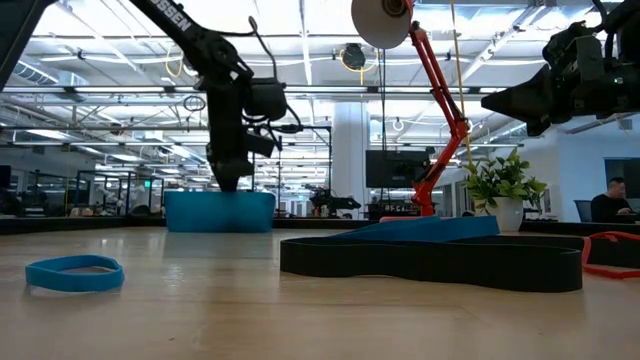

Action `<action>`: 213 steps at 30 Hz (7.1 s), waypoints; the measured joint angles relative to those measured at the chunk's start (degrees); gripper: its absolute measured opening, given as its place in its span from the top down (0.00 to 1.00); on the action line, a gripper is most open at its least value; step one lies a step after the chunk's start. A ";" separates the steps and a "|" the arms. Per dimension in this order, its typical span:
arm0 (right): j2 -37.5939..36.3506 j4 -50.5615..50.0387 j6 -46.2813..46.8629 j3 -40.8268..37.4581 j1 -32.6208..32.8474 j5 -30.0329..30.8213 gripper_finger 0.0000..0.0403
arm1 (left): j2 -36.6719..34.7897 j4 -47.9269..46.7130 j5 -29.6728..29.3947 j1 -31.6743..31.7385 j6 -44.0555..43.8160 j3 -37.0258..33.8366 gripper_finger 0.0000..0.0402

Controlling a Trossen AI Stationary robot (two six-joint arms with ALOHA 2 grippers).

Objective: Pick and place rubber bands into bin
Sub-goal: Put the left orange rubber band into the blue container, then put the blue rubber band into the blue container

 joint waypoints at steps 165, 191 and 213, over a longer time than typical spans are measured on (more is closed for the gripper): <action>0.60 0.28 0.48 0.00 0.01 -0.17 0.98 | -6.39 -2.95 15.08 -50.18 -7.69 -0.09 0.99; 0.70 0.19 0.31 0.00 -0.01 -0.13 0.98 | -20.93 -7.29 -0.37 -7.76 0.71 0.02 0.99; 0.72 -0.22 0.02 -0.01 0.00 0.00 0.98 | -1.95 -2.10 5.85 2.63 2.75 0.00 0.96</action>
